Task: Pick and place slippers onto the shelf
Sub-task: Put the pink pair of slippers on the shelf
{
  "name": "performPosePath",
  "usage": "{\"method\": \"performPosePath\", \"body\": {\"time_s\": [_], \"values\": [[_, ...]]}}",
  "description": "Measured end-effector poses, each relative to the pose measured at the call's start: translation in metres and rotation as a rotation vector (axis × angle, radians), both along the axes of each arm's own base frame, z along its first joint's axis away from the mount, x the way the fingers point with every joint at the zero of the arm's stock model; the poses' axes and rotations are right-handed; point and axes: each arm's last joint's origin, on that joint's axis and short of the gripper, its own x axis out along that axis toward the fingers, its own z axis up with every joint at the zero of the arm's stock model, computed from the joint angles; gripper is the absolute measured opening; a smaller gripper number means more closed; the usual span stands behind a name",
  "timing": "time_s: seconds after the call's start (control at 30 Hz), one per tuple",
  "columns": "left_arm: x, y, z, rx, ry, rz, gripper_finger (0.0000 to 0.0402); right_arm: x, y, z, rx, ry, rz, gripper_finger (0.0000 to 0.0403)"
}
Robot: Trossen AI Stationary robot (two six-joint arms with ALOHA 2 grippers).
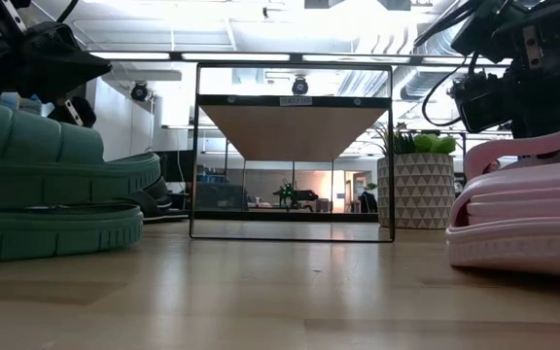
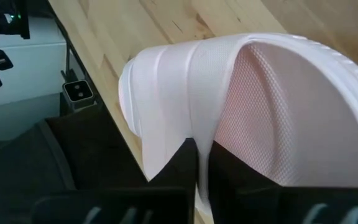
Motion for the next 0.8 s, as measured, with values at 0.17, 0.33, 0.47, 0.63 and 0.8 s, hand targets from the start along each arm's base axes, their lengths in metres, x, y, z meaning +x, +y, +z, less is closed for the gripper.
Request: {"method": "performPosePath", "body": {"time_s": [0.17,0.33,0.47,0.63,0.8], "values": [[0.0,0.0,0.0,0.0,0.0,0.0,0.0001,0.0,0.0,0.0,0.001,0.005,-0.007,0.0003],[0.0,0.0,0.0,0.0,0.0,0.0,0.0001,-0.001,0.0,0.001,0.006,0.001,-0.008,0.0003],[0.0,0.0,0.0,0.0,0.0,0.0,0.0001,-0.004,0.0,0.005,0.016,-0.007,-0.022,0.0001],[0.0,0.0,0.0,0.0,0.0,0.0,0.0001,-0.013,0.0,0.009,0.02,0.017,-0.049,0.0001],[0.0,0.0,0.0,0.0,0.0,0.0,0.0001,-0.022,0.0,0.014,0.025,0.015,-0.076,0.0]]}}
